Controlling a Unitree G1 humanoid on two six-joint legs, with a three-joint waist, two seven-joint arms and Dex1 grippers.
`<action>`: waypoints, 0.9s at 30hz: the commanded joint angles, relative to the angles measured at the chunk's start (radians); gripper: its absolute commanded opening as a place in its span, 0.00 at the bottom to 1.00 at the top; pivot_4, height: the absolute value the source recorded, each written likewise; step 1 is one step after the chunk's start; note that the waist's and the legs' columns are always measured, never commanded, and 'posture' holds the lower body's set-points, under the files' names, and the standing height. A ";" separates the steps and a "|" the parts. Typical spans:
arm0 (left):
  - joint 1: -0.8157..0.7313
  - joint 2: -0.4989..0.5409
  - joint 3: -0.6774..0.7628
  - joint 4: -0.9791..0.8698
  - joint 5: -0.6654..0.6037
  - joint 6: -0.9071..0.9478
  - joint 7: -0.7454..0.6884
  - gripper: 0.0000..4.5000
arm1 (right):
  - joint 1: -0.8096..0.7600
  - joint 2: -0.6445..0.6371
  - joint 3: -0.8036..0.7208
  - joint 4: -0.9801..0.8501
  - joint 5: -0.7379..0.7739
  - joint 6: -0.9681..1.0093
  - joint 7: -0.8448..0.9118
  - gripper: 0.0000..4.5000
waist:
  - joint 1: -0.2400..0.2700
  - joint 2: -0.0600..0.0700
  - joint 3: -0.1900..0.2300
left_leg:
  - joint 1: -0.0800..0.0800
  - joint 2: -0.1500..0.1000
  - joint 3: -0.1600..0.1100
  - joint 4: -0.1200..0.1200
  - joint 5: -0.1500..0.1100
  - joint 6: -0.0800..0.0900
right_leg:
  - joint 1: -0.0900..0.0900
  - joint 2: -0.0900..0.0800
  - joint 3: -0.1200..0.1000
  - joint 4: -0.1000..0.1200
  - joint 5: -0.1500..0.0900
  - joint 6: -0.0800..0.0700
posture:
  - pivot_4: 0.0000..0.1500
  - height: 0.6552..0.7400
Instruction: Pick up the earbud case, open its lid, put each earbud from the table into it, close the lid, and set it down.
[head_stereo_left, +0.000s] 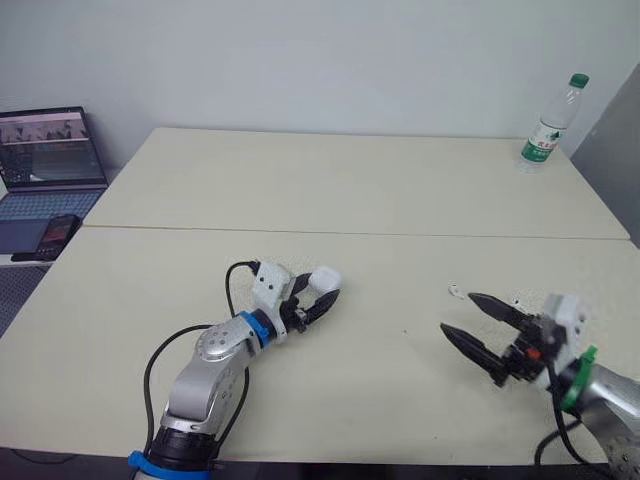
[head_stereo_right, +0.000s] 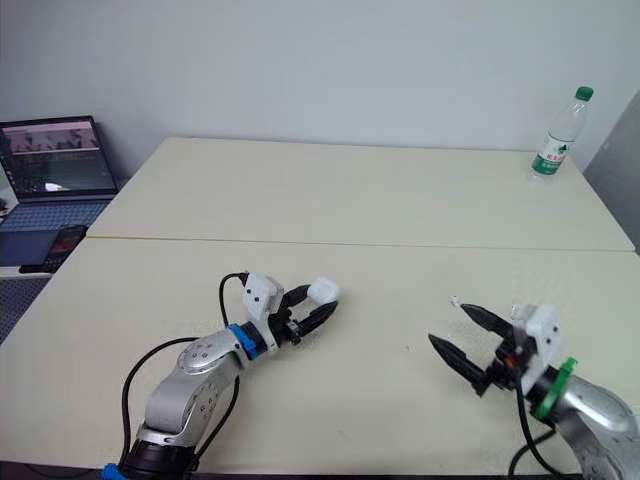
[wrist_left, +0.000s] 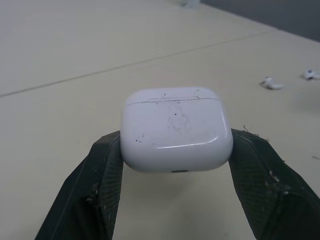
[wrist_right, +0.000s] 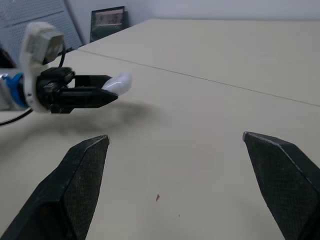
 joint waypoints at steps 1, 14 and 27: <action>-0.047 -0.019 -0.029 0.018 -0.031 -0.096 -0.091 0.61 | -0.082 -0.010 0.015 -0.078 0.172 0.182 -0.124 1.00 | 0.001 0.000 0.000 | 0.000 0.000 0.000 0.000 0.000 0.000 | 0.000 0.000 0.000 0.000 0.000 0.000 | 1.00 1.00; -0.294 -0.015 -0.144 0.383 0.066 -0.486 -0.416 0.61 | -0.629 -0.091 0.174 0.299 0.896 0.749 -0.630 1.00 | 0.000 -0.005 0.003 | -0.007 -0.002 0.000 0.000 0.000 0.000 | -0.004 0.000 0.000 -0.004 0.003 -0.002 | 1.00 1.00; -0.342 -0.026 -0.153 0.493 0.146 -0.656 -0.416 0.61 | -0.782 -0.084 0.295 0.438 1.114 0.729 -0.863 0.96 | 0.000 -0.005 0.003 | -0.022 -0.002 -0.001 0.002 0.000 0.001 | -0.018 -0.001 0.000 -0.002 0.004 -0.001 | 1.00 1.00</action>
